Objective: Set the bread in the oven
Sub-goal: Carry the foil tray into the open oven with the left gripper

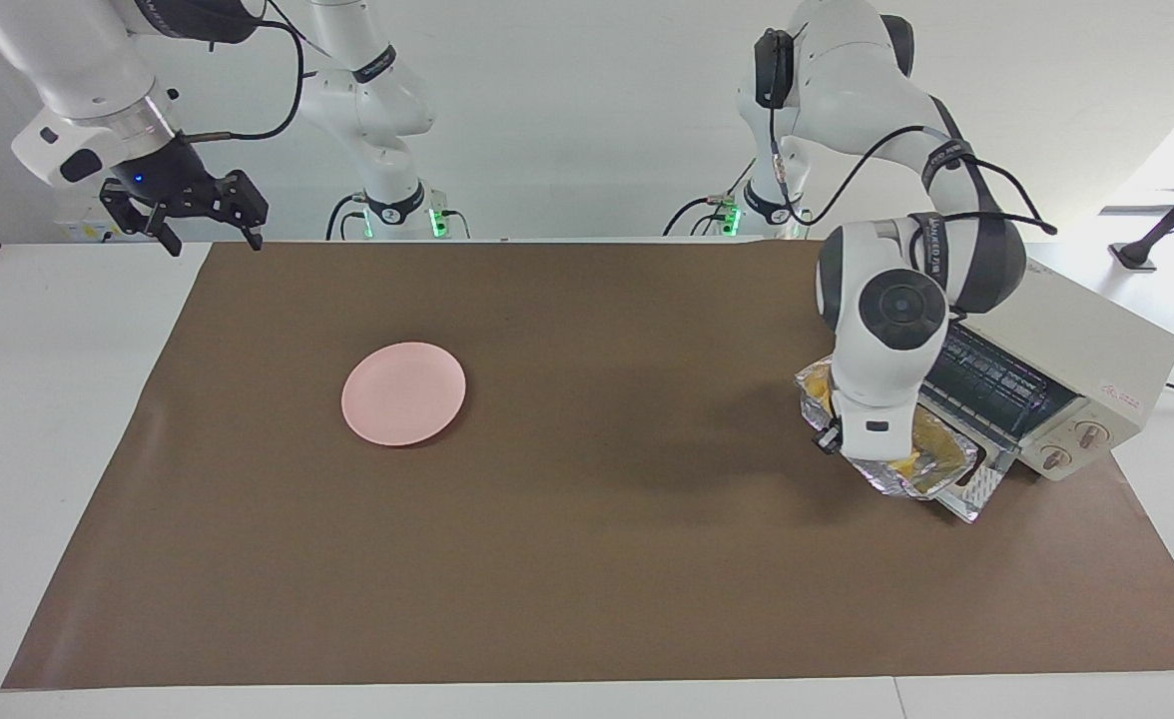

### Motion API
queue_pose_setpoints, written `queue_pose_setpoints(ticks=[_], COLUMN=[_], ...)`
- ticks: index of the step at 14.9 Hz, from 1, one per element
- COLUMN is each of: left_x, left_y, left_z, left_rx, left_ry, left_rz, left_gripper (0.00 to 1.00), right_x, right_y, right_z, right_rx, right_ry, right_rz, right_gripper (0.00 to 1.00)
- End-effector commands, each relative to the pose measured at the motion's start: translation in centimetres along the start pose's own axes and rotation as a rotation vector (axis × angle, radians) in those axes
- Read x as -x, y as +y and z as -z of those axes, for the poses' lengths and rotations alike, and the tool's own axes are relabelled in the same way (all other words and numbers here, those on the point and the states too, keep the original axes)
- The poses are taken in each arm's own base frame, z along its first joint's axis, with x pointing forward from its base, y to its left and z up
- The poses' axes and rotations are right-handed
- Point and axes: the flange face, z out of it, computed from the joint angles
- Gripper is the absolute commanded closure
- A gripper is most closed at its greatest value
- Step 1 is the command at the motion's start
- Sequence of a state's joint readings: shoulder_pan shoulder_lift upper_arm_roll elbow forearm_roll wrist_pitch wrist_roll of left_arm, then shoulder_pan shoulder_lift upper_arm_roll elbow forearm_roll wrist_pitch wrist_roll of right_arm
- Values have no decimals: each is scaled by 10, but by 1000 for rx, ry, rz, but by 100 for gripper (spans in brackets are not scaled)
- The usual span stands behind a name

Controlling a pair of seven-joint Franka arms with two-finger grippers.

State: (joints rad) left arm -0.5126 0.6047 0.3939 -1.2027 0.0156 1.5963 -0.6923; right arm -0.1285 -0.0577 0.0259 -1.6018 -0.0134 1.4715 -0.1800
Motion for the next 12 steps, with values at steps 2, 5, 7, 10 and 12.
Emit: queue_pose_setpoints(ticks=[2,5,7,10,12], left_x=[-15,-22,-26,-25,-21], left_y=[-48,-68,-83,-104,-109], left_z=[-15,-30,-38,-49,-53], left_rx=[-37,-45,-56,-81,-99], left_ry=[-68,-98,-126,-162,-170], left_rz=[4,9,28,56,60], left_gripper=[100,100,100,100,100], right_x=[8,8,8,8,8], right_y=[1,1,1,1,1], right_z=[0,0,0,0,0], right_rx=[9,9,9,9,9], right_ry=[-1,-1,-3,-3,-3], right_rz=[11,11,11,11,11], right_gripper=[0,0,0,0,0])
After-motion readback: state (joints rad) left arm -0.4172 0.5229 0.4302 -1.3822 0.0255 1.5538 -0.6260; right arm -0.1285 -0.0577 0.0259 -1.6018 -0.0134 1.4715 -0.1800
